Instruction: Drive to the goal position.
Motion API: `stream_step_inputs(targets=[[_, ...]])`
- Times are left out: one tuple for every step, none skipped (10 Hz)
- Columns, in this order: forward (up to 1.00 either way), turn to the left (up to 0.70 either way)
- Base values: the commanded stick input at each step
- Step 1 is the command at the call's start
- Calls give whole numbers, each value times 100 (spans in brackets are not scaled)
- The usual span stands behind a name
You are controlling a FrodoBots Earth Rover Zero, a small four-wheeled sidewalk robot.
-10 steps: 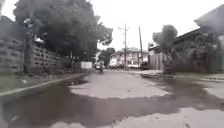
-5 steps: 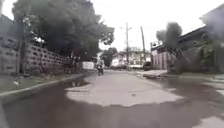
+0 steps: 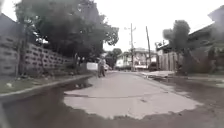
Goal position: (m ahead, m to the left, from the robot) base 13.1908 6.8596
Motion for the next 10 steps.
stream_step_inputs(targets=[[70,-17],[70,-30],[70,-33],[70,-34],[70,-34],[70,-26],[70,-11],[70,0],[70,0],[70,0]])
